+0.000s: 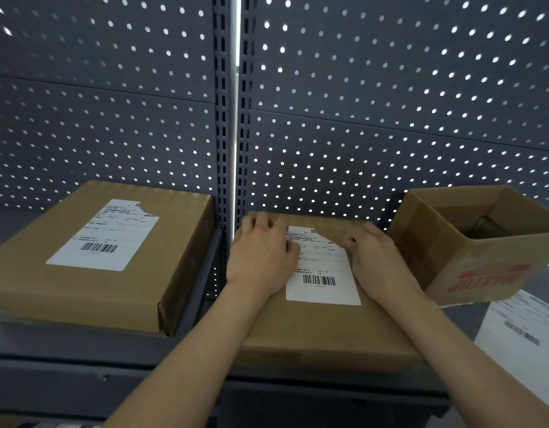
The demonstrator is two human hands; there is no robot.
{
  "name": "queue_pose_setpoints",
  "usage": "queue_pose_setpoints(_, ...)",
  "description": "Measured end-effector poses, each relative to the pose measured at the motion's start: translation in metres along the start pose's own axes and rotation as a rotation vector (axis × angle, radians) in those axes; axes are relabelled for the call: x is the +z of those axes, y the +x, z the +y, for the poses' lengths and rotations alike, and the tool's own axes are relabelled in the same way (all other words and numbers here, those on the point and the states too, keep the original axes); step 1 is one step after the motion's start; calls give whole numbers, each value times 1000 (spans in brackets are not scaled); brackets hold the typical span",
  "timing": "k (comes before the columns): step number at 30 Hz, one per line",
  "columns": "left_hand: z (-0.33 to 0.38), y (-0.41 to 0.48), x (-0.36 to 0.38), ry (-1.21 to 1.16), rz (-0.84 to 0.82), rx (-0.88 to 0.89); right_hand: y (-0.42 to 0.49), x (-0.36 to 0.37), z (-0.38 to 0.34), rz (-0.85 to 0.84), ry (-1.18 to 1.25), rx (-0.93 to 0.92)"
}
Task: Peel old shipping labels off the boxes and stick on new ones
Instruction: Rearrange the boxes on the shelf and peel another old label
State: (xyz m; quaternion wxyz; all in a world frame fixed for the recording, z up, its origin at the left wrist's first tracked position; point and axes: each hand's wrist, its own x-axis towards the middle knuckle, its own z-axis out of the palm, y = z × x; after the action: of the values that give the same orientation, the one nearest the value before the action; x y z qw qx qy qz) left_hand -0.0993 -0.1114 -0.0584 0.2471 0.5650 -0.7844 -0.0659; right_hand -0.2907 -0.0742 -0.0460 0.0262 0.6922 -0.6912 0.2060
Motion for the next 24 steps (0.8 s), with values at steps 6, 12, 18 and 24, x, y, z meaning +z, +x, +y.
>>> queue_pose_setpoints(6,-1,0,0,3,-7,-4,4,-4,-7,-75,-50,-29)
queue_pose_setpoints(12,-2,1,0,0,-15,-5,15,-6,-18,-167,-183,11)
queue_pose_setpoints(18,-1,0,1,0,-17,-6,11,-1,-16,-143,-242,-13)
queue_pose_setpoints(24,-2,1,1,1,-19,-5,10,-4,-2,-104,19,39)
